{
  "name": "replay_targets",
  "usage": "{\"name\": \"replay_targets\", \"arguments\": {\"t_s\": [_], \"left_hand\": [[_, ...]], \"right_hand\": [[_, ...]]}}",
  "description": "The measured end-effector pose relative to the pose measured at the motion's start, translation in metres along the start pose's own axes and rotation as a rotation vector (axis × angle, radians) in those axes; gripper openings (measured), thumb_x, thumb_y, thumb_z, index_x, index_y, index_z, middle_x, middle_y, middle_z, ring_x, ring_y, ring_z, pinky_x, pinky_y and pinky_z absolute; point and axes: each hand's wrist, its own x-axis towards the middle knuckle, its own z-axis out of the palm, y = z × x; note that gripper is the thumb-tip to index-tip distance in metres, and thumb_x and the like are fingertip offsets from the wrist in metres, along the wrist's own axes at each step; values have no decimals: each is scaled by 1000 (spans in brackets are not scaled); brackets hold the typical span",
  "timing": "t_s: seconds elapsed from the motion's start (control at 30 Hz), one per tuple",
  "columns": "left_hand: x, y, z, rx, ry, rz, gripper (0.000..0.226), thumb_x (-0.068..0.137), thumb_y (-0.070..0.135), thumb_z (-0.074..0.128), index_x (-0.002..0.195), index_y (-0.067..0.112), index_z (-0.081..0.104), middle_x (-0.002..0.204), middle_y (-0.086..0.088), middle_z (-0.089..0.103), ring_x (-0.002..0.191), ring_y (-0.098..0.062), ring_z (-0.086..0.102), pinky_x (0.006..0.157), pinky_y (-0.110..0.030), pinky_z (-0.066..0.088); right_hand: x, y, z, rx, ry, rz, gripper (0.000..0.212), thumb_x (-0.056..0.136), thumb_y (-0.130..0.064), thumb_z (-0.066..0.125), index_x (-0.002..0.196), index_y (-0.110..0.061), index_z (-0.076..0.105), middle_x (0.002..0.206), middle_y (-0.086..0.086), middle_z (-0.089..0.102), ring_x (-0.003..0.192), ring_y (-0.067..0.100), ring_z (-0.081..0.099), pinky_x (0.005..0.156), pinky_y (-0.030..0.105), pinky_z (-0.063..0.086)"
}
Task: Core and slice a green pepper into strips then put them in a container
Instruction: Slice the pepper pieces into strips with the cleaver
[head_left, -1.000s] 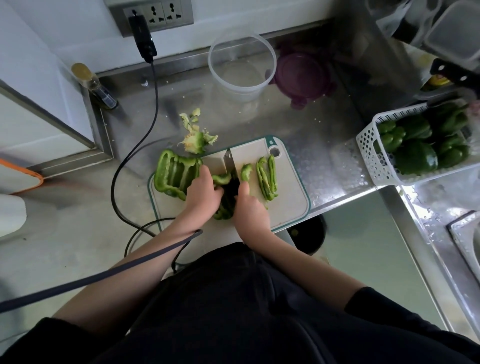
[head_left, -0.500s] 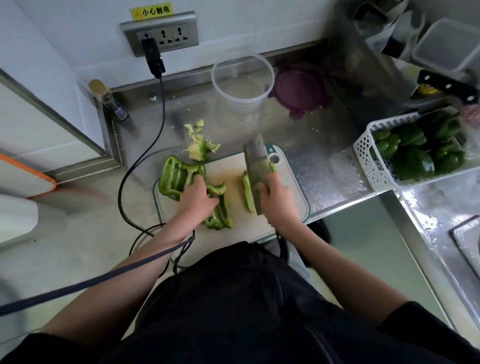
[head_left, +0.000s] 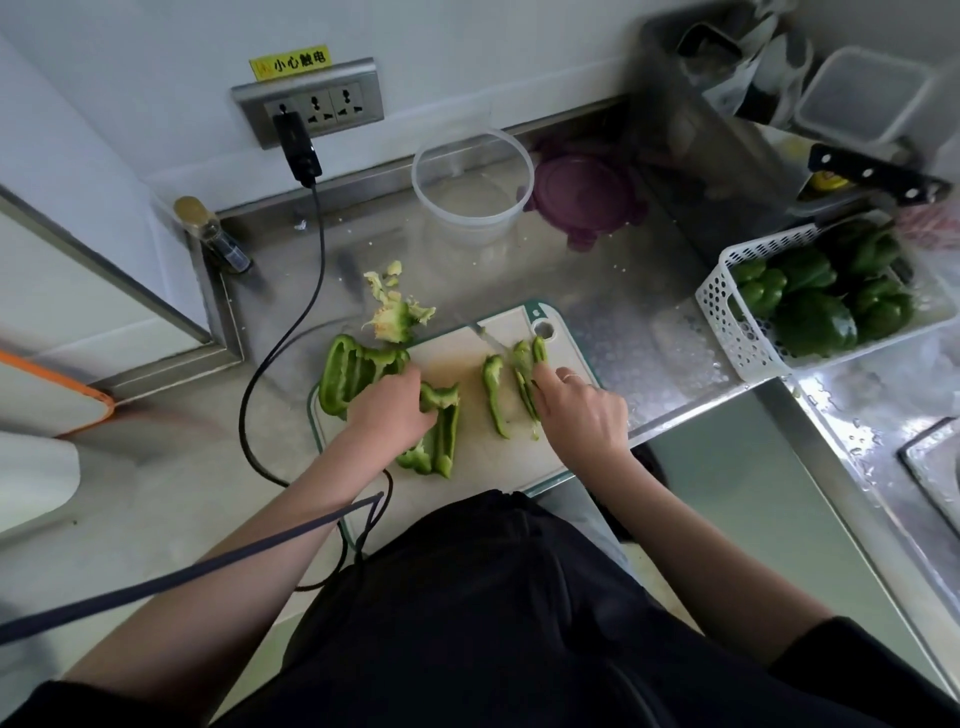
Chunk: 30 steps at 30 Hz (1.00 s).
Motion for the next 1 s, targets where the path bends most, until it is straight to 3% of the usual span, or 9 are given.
{"name": "replay_targets", "arguments": {"t_s": [0.17, 0.23, 0.33, 0.5, 0.67, 0.73, 0.8, 0.9, 1.0], "left_hand": [[-4, -9, 1, -16, -18, -17, 39, 89, 34, 58, 119, 13, 46, 98, -5, 61, 84, -25, 62, 66, -36, 53], [-5, -10, 3, -18, 0, -13, 36, 88, 34, 58, 115, 13, 46, 92, -4, 60, 79, -23, 60, 62, -34, 51], [-5, -10, 3, -20, 4, -10, 33, 89, 35, 57, 111, 14, 46, 88, -2, 58, 75, -22, 59, 57, -31, 45], [-6, -10, 2, -20, -9, -8, 33, 89, 35, 57, 113, 14, 47, 86, -1, 57, 74, -21, 59, 55, -30, 45], [-4, -12, 2, -114, -57, -46, 36, 90, 35, 57, 114, 11, 47, 79, 1, 55, 69, -18, 57, 52, -29, 42], [-4, -12, 3, -191, -86, -71, 37, 90, 35, 57, 115, 9, 47, 80, 0, 56, 68, -18, 59, 53, -30, 45], [-4, -12, 5, -248, -86, -78, 41, 90, 34, 57, 120, 8, 46, 82, -1, 57, 66, -18, 60, 55, -31, 48], [-4, -12, 7, -346, -83, -99, 43, 91, 32, 58, 124, 6, 46, 75, 0, 54, 57, -13, 52, 45, -26, 36], [-2, -15, 7, -394, -73, -110, 50, 90, 31, 61, 129, 5, 44, 70, 1, 53, 52, -11, 47, 43, -23, 31]], "right_hand": [[-11, -4, 8, -69, -40, -11, 28, 93, -5, 41, 119, -13, 45, 101, 7, 53, 47, 19, 29, 42, 29, 17], [-13, -5, 11, -80, -32, -26, 37, 92, -4, 41, 127, -13, 45, 103, 7, 54, 51, 20, 39, 47, 30, 25], [-14, -7, 14, -104, -67, -52, 53, 95, -7, 38, 146, -12, 26, 119, 8, 51, 82, 24, 61, 59, 31, 34], [-15, -9, 20, -94, -79, -23, 59, 94, -8, 36, 150, -13, 17, 124, 7, 49, 89, 24, 61, 62, 30, 36], [-11, 0, 22, 507, 135, 229, 17, 96, -25, 46, 111, -19, 52, 89, 2, 57, 70, 27, 56, 57, 37, 45], [-8, 5, 19, 860, 203, 357, 20, 98, -30, 44, 91, -13, 47, 70, 2, 51, 57, 23, 48, 46, 41, 47], [-3, 10, 11, 1077, 179, 482, 27, 100, -31, 40, 90, -7, 42, 68, 5, 47, 52, 23, 44, 36, 32, 44], [1, 8, 9, 1014, 63, 420, 26, 100, -30, 39, 90, -6, 43, 71, 7, 50, 48, 26, 48, 34, 26, 41], [-2, -9, 16, 792, -45, 191, 18, 99, -25, 42, 94, -10, 51, 68, 3, 52, 54, 31, 55, 46, 41, 50]]}}
